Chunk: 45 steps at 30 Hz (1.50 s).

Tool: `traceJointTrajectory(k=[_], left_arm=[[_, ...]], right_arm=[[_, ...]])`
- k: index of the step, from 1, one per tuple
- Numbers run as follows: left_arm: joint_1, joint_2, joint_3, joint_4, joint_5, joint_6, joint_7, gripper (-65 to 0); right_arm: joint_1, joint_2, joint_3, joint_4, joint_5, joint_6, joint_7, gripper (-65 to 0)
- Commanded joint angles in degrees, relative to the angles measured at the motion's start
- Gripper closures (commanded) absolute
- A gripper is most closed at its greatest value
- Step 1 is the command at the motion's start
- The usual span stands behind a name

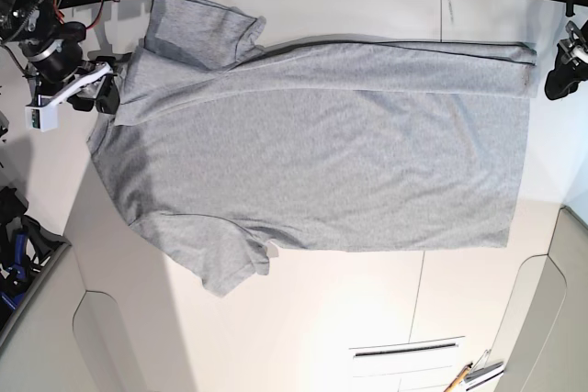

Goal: Fold the T-shirt properly
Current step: 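Drag the right gripper along the sleeve, folding it inward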

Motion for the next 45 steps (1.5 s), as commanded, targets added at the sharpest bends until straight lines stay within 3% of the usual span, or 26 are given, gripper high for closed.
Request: traceJointTrajectory(k=[1, 11, 17, 22, 30, 38, 40, 45], left_arm=[[0.0, -1.2, -0.7, 0.7, -1.3, -0.3, -0.9, -24.9], [0.0, -1.2, -0.7, 0.7, -1.3, -0.3, -0.9, -24.9], [0.0, -1.2, -0.7, 0.7, -1.7, -0.3, -0.9, -24.9], [0.0, -1.2, -0.7, 0.7, -1.7, -0.3, -0.9, -24.9], [0.0, -1.2, -0.7, 0.7, -1.6, -0.3, -0.9, -24.9], [0.0, -1.2, -0.7, 0.7, -1.6, -0.3, -0.8, -24.9], [0.0, -1.2, -0.7, 0.7, -1.6, -0.3, -0.8, -24.9], [0.0, -1.2, -0.7, 0.7, -1.6, -0.3, -0.8, -24.9]], right_arm=[[-1.1, 0.5, 0.5, 2.4, 2.1, 0.5, 0.3, -26.4], [-13.3, -0.2, 0.2, 2.1, 5.4, 1.9, 0.4, -26.5], [-13.6, -0.7, -0.7, -5.7, 9.3, 2.0, 0.9, -26.5], [-13.6, -0.7, -5.6, -9.8, 9.7, 2.0, 0.5, -26.5], [-13.9, -0.7, -13.5, -10.0, 9.0, 2.0, -1.5, -26.5], [-13.9, -0.6, -14.6, -10.0, 8.7, 2.0, -2.8, -26.3], [-13.9, -0.6, -14.6, -10.0, 8.7, 2.0, -2.8, -21.0], [-13.9, -0.6, -14.6, -9.9, 9.5, 2.0, -2.8, 0.0]])
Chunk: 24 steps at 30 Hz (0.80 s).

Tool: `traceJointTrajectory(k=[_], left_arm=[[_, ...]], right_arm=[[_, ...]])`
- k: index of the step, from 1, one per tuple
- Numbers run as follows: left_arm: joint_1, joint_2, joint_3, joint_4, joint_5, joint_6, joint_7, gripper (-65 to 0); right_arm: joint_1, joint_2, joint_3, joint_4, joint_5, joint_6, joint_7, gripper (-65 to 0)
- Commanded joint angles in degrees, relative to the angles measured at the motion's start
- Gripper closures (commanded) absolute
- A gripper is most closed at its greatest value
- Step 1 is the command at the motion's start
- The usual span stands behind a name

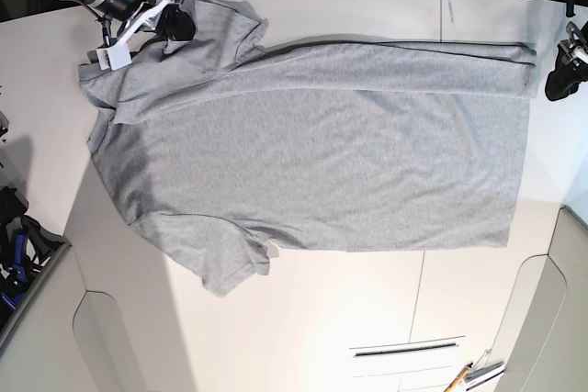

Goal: Fold the T-shirt properly
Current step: 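Drag the right gripper along the sleeve, folding it inward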

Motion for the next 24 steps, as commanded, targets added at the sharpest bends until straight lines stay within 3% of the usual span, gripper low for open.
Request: traceJointTrajectory(k=[1, 5, 13, 24], left_arm=[[0.0, -1.3, -0.5, 0.7, -1.2, -0.3, -0.8, -24.9], [0.0, -1.3, -0.5, 0.7, -1.2, -0.3, -0.8, -24.9], [0.0, -1.3, -0.5, 0.7, -1.2, -0.3, -0.8, -24.9], [0.0, -1.3, -0.5, 0.7, -1.3, -0.3, -0.8, -24.9]], right_arm=[[-0.8, 0.2, -0.1, 0.0, -1.9, -0.8, -2.7, 0.0], [-0.4, 0.1, -0.1, 1.8, 2.7, 3.1, -2.7, 0.0], [5.8, 0.0, -0.2, 10.2, 2.3, 3.5, -2.2, 0.0], [21.1, 0.0, -7.6, 7.3, -12.2, 3.4, 4.8, 0.0]])
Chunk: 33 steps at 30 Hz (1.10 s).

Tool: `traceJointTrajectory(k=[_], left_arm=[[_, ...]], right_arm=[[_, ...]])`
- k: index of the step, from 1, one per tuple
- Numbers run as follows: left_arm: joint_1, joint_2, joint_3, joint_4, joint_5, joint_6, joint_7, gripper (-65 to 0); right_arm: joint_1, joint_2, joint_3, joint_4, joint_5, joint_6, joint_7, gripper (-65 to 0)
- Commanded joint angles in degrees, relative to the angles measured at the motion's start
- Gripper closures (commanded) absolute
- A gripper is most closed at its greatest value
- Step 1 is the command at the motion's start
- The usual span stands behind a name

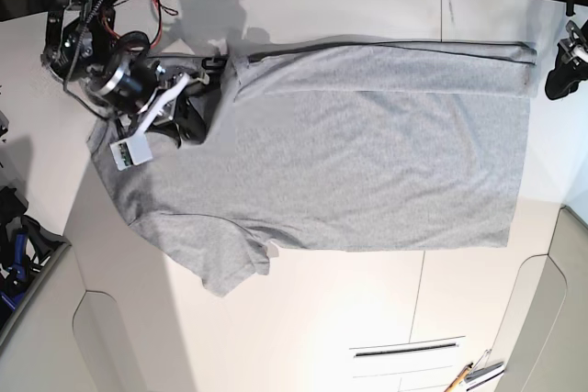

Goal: Fold the T-shirt properly
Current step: 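Drag the right gripper along the sleeve, folding it inward, then release the sleeve and move the right gripper to the hem corner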

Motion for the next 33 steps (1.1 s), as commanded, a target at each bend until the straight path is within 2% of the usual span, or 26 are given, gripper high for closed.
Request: traceJointTrajectory(k=[1, 6, 7, 10, 11, 12, 15, 17, 18, 21, 23, 25, 29, 33], left_arm=[[0.0, -1.2, -0.5, 0.7, -1.3, -0.3, -0.8, -24.9], [0.0, -1.2, -0.5, 0.7, -1.3, -0.3, -0.8, -24.9], [0.0, -1.2, -0.5, 0.7, -1.3, -0.3, -0.8, -24.9], [0.0, -1.2, -0.5, 0.7, -1.3, -0.3, -0.8, -24.9], [0.0, -1.2, -0.5, 0.7, -1.3, -0.3, -0.8, -24.9], [0.0, -1.2, -0.5, 0.7, -1.3, -0.3, -0.8, -24.9], [0.0, -1.3, -0.5, 0.7, -1.3, -0.3, -0.8, -24.9], [0.0, -1.3, -0.5, 0.8, -1.3, -0.3, -0.8, -24.9], [0.0, -1.3, -0.5, 0.8, -1.4, -0.3, -0.8, -24.9], [0.0, -1.2, -0.5, 1.2, -2.6, -0.3, -0.7, -23.1], [0.0, -1.2, -0.5, 2.4, -2.6, -0.3, 0.6, -16.3], [0.0, -1.2, -0.5, 4.2, -2.6, -0.3, 1.9, -9.7], [0.0, -1.2, 0.8, 7.8, -0.2, -0.3, 2.2, -0.2], [0.0, -1.2, 6.0, 8.1, 8.1, -0.3, 1.3, 0.0]], right_arm=[[1.2, 0.3, -0.9, -0.2, -0.7, 0.1, 1.7, 0.0], [5.4, 0.3, -4.8, -5.9, -4.9, 0.0, 4.1, 0.0], [6.0, 0.3, -5.0, -6.7, -5.1, -0.1, 4.2, -5.0], [6.7, 0.3, -5.1, -7.3, -5.1, -0.5, 6.6, -26.6], [6.8, 0.3, -5.1, -7.3, -5.1, -0.5, 7.7, -30.4], [7.0, 0.3, -5.1, -7.3, -5.1, -0.5, 8.3, -31.4], [8.2, 0.3, -4.8, -7.1, -5.1, -0.5, 7.2, -31.3], [9.1, 0.3, -3.7, -6.6, -5.0, -0.5, 3.8, -30.8], [9.4, 0.3, -2.8, -6.0, -5.0, -0.5, 1.8, -28.0], [9.2, 0.3, 0.7, -3.5, -5.0, -0.4, -3.2, -11.9], [8.9, 0.5, 3.6, -2.0, -4.3, -0.4, -6.0, 0.0], [8.2, 0.8, 6.9, -0.8, -2.6, -0.4, -7.8, 0.0], [6.2, 0.8, 13.0, -0.3, -0.9, -0.4, -8.1, 0.0], [3.1, 0.8, 16.2, -0.4, -1.0, -0.4, -7.6, 0.0]])
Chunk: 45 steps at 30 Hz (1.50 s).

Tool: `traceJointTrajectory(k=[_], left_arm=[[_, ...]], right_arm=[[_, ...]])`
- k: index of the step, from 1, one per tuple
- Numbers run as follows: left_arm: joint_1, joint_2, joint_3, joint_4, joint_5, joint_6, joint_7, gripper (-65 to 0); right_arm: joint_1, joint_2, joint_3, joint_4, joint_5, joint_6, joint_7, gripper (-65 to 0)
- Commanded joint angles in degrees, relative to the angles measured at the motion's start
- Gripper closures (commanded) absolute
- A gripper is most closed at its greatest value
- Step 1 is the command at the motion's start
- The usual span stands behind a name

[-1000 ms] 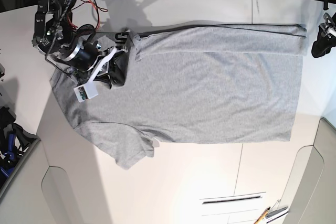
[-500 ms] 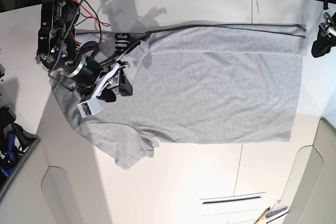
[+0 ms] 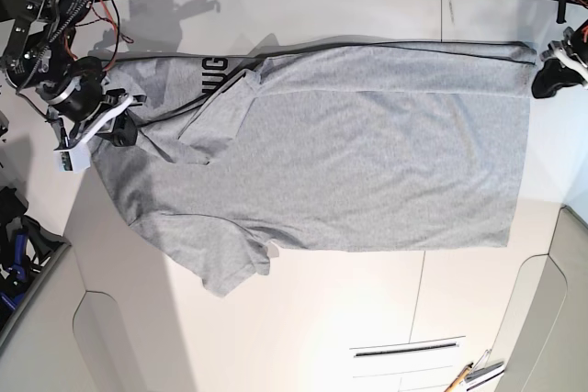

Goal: Fold the T-shirt properly
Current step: 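Release the sleeve and move the right gripper to the hem corner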

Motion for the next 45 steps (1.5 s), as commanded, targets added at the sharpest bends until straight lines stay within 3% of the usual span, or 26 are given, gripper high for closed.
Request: traceJointTrajectory(k=[1, 5, 7, 10, 16, 23, 30, 35, 37, 42, 45], left_arm=[[0.0, -1.1, 1.4, 0.6, 1.4, -0.3, -2.2, 0.0], [0.0, -1.1, 9.4, 0.4, 15.3, -0.3, -12.3, 0.0], [0.0, -1.1, 12.8, 0.4, 21.8, 3.2, -15.6, 0.0], [0.2, -1.1, 16.3, 0.4, 25.7, 6.1, -13.4, 0.0], [3.2, -1.1, 16.7, 0.4, 25.6, 6.4, -7.1, 0.0], [10.9, -1.1, 10.3, 0.4, 19.4, 6.9, -6.9, 0.0], [13.2, 0.2, 5.1, 0.4, 14.1, 3.3, -4.8, 0.0], [13.1, 0.1, 1.8, 0.4, 9.4, 2.9, -5.7, 0.0], [13.0, 0.1, -0.8, 0.7, 6.3, 0.8, -5.6, 0.0], [12.4, 0.1, -8.7, 2.3, -2.5, -0.3, -4.3, -16.7], [12.4, 0.0, -11.8, 3.8, -5.6, -0.3, -3.9, -18.3]], right_arm=[[-0.4, 0.5, 0.3, 0.8, 1.0, 0.2, 1.5, 0.0], [-2.3, 0.5, 0.2, -2.1, -1.8, 0.2, 4.4, 0.0], [-2.3, 0.8, 0.2, -5.3, -3.1, 0.2, 4.6, 0.0], [-2.3, 2.4, 0.2, -10.1, -2.1, 0.2, 3.1, 0.0], [-3.9, 5.8, 0.3, -12.6, 4.3, 0.3, -3.0, 0.0], [-10.3, 7.3, 0.6, -8.2, 5.0, 1.1, -4.0, 0.0], [-14.8, 7.3, 0.7, -5.7, 5.0, 1.1, -4.2, 0.0], [-14.6, 7.3, 0.7, -4.7, 5.2, 1.0, -4.4, 0.0], [-14.6, 7.3, 0.7, -2.2, 5.2, 0.2, -5.7, 0.0], [-13.9, 7.3, 0.7, 8.5, 4.9, 0.2, -6.0, -0.5], [-11.6, 7.3, 0.7, 13.9, 2.9, 0.2, -0.8, -12.4]])
